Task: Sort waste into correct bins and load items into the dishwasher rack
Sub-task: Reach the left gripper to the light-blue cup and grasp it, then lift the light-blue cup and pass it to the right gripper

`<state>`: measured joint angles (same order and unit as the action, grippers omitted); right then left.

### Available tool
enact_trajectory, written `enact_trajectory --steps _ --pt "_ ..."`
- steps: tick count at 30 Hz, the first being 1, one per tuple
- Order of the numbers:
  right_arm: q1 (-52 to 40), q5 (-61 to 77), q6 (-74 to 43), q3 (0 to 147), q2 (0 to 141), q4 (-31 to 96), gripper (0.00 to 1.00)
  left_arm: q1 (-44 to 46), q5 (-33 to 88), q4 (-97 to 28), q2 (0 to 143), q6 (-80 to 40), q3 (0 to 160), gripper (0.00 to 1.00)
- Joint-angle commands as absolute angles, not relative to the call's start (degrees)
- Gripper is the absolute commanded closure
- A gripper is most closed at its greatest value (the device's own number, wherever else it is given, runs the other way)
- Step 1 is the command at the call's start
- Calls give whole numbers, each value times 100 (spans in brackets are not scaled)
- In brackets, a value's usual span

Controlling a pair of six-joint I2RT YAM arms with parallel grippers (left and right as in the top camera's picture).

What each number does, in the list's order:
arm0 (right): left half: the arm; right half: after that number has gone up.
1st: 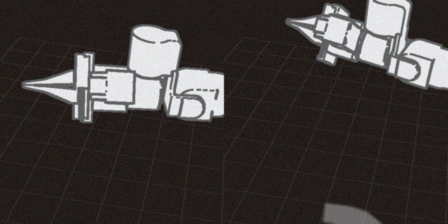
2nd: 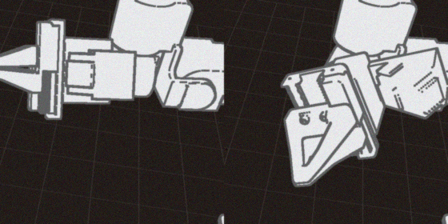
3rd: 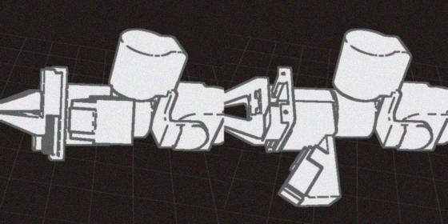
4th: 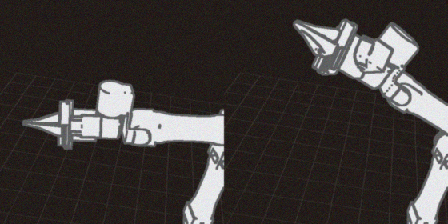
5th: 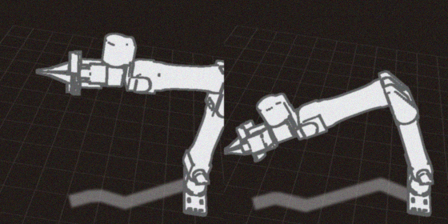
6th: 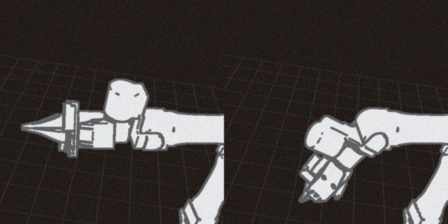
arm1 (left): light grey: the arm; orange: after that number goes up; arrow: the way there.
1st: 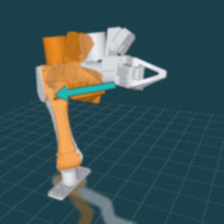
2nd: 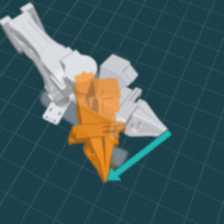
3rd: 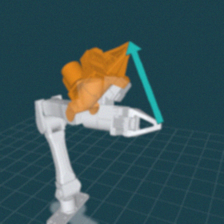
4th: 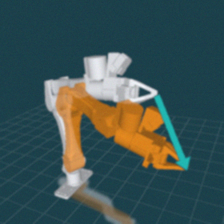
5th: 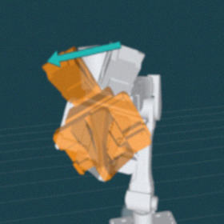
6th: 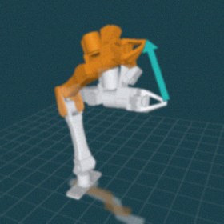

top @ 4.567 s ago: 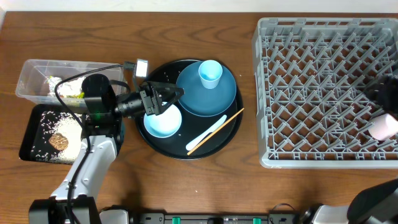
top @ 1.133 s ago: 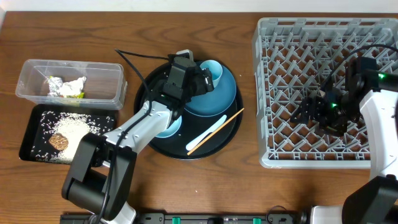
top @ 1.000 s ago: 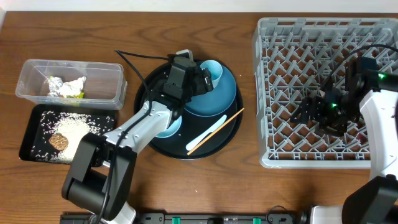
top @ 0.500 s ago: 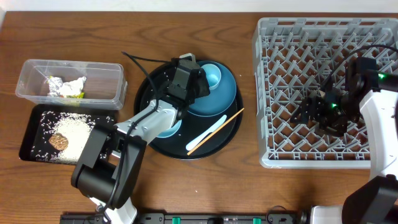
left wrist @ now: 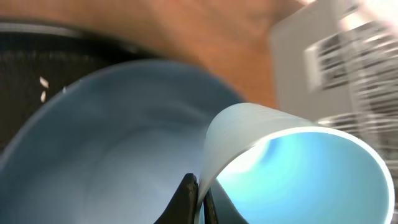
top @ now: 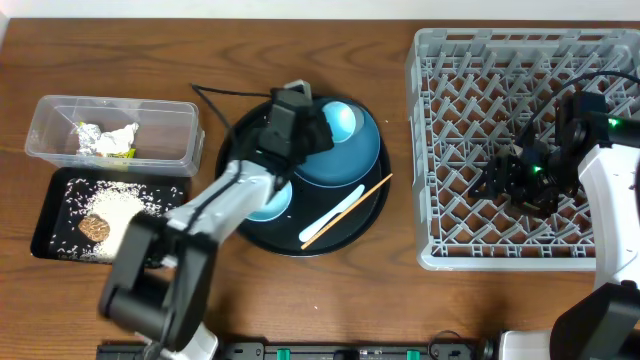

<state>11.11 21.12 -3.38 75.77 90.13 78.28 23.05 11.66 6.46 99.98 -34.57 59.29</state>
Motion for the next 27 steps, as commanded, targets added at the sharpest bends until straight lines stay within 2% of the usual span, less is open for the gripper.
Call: enact_trajectory --steps 1,8,13,19,27 --pt "1072 2718 239 7636 8930 7813 31 1916 2482 554 9288 -3441 6077 94" --pt "1166 5721 2292 7666 8663 7931 26 993 5889 482 8632 -3750 6077 94" --pt "1144 7041 3524 7649 8648 8237 23 790 7773 482 8615 -3760 6073 94" --pt "884 7878 4311 7634 8648 8318 21 1186 8346 528 8615 -3760 6073 93" --pt "598 8307 4853 7634 8648 8315 20 1643 8401 683 8615 -3765 6073 94"
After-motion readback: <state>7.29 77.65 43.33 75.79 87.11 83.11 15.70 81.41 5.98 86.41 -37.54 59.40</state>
